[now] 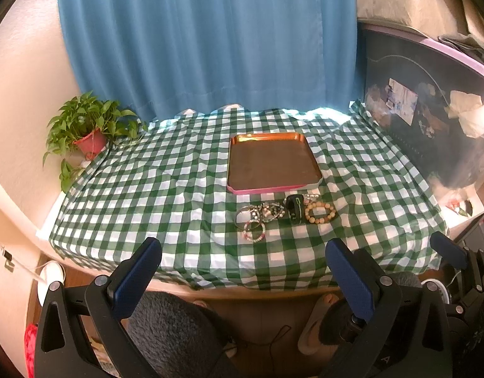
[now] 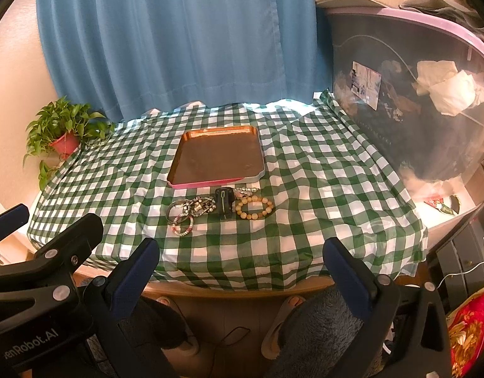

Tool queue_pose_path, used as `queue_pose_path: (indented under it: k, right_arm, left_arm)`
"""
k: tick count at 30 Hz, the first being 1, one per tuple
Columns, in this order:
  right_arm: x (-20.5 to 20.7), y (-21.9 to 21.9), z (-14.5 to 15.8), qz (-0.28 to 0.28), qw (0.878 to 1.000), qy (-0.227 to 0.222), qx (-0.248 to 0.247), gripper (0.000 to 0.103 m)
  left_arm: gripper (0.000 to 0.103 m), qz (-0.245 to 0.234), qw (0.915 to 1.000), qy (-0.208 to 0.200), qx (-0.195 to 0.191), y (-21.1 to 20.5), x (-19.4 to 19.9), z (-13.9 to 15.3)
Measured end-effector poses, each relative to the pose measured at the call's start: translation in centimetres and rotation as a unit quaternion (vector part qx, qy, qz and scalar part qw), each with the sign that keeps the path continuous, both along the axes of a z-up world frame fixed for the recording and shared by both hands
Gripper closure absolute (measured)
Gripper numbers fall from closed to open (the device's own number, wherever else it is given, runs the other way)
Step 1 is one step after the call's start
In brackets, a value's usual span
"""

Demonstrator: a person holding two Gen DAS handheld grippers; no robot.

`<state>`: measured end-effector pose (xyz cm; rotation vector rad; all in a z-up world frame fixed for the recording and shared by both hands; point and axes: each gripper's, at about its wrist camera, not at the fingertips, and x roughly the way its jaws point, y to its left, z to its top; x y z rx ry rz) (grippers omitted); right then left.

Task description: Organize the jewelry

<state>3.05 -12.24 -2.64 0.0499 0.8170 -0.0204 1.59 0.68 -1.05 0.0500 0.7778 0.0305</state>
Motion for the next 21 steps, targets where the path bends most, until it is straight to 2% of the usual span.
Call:
queue_pose_path:
  k: [10, 12, 21]
  right_arm:
    - [-0.2, 0.2, -2.6, 0.0, 1.0, 0.016, 0.0, 0.0]
    - [0.8, 0.2, -2.8, -0.001, 1.0, 0.025, 0.0, 0.0]
    - [5.3, -0.1, -6.3, 0.0, 0.997, 0.073, -0.001, 0.0]
  left_arm:
    - [0.0, 0.003, 0.9999, 0.015, 0.007, 0.7, 0.3, -1.9]
    - [0.0, 0.003, 0.9997, 0.023, 0.006, 0.9, 0.7, -2.7]
    - [0.0, 0.006, 0.9972, 0.074, 0.001, 0.6, 6.0, -7.1]
